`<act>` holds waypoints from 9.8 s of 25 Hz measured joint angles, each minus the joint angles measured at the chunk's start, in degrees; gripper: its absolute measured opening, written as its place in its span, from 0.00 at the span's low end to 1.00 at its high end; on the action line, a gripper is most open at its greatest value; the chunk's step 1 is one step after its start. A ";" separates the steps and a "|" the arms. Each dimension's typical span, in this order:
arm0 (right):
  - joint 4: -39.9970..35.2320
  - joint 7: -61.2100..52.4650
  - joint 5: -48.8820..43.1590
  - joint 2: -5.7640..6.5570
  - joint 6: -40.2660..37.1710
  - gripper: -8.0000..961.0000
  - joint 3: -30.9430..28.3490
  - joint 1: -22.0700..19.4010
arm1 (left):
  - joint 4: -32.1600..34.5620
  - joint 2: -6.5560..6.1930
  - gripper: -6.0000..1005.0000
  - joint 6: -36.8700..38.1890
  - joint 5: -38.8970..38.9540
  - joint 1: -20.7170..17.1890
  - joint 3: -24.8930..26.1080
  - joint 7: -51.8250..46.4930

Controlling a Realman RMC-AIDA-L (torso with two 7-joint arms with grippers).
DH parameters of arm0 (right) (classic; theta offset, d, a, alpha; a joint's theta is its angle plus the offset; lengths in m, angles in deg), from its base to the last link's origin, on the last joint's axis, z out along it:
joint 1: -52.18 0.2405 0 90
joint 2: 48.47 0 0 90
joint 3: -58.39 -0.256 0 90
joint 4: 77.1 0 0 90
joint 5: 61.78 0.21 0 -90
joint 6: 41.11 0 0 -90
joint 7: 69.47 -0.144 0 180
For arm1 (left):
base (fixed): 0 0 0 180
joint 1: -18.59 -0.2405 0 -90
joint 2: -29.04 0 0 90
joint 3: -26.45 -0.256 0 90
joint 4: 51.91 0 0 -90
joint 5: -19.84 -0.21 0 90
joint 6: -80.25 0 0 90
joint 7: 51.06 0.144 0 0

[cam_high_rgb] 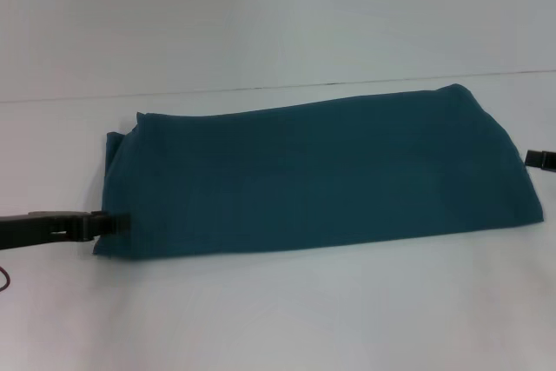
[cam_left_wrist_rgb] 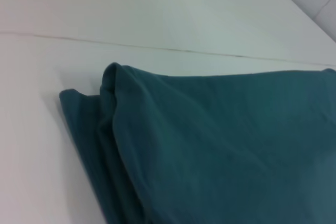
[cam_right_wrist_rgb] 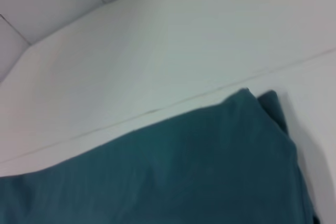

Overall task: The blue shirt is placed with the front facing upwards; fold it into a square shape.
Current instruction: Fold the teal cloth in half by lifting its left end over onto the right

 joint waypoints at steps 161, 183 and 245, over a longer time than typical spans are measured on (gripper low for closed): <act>-2.16 0.63 1.59 1.03 -0.72 0.76 0.28 5.46 | -6.48 -2.94 0.67 1.92 -20.64 11.98 -4.03 -31.55; -2.95 0.89 1.59 0.81 -0.66 0.76 0.29 5.47 | -6.03 -2.05 0.67 0.47 -17.26 12.41 -4.25 -29.99; -3.63 0.38 1.69 1.03 -1.20 0.76 0.26 5.46 | -4.37 -2.39 0.67 2.46 -21.39 12.65 -10.48 -33.26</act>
